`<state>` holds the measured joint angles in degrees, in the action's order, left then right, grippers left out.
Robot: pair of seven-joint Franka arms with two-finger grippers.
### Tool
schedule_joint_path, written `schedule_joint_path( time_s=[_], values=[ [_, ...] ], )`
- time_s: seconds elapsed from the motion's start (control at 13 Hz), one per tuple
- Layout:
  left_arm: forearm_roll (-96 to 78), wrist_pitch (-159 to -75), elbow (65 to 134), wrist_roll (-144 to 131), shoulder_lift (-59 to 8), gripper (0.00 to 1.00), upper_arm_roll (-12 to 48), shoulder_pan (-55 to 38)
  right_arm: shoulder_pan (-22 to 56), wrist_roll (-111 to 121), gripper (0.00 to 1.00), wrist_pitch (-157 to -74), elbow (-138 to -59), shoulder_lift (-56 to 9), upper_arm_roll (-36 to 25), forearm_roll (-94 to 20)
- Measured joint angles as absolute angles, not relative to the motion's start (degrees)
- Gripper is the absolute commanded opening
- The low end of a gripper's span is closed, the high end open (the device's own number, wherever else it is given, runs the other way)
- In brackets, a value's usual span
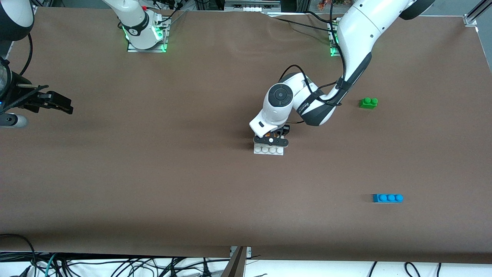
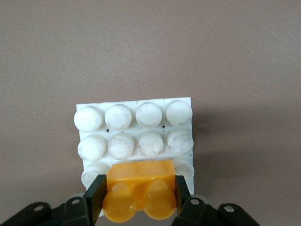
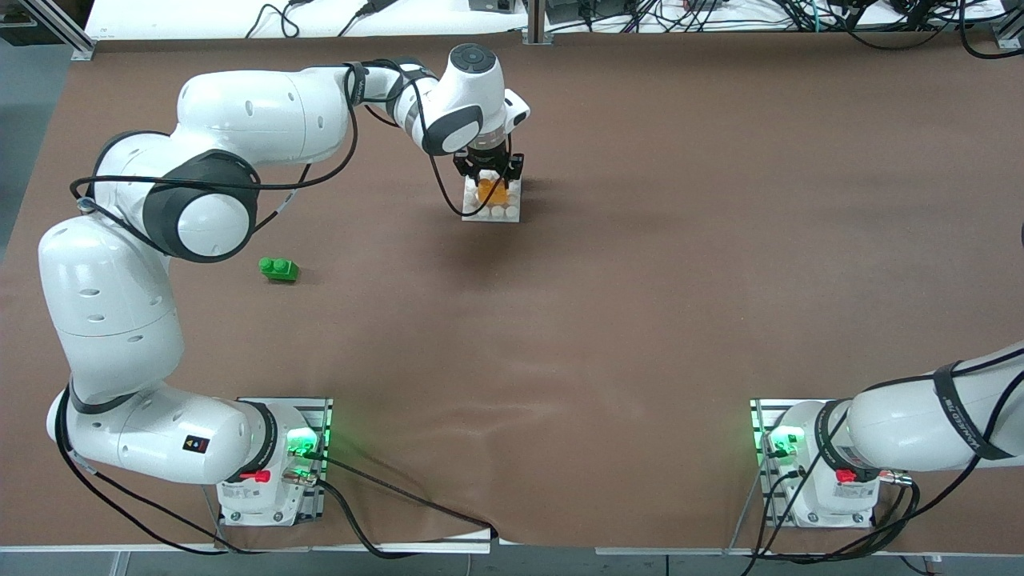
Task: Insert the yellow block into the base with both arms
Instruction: 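Lower and press the yellow block onto the plate studs with the left gripper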
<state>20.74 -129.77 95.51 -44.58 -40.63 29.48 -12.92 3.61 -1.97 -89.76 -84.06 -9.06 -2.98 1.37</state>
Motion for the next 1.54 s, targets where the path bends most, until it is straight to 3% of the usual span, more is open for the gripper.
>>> schedule_joint_path(
  time_s=[1.38, 1.54],
  values=[
    [22.53, -128.47, 95.30, -44.86, -41.74, 0.46, 28.21, -13.83, 3.41, -2.11, 1.00, -89.16, -85.80, -10.33, -3.13, 1.39],
    [22.54, -128.47, 95.30, -44.86, -41.79, 1.00, 28.12, -14.01, 3.41, -2.10, 1.00, -89.17, -85.86, -10.33, -3.13, 1.37]
  ],
)
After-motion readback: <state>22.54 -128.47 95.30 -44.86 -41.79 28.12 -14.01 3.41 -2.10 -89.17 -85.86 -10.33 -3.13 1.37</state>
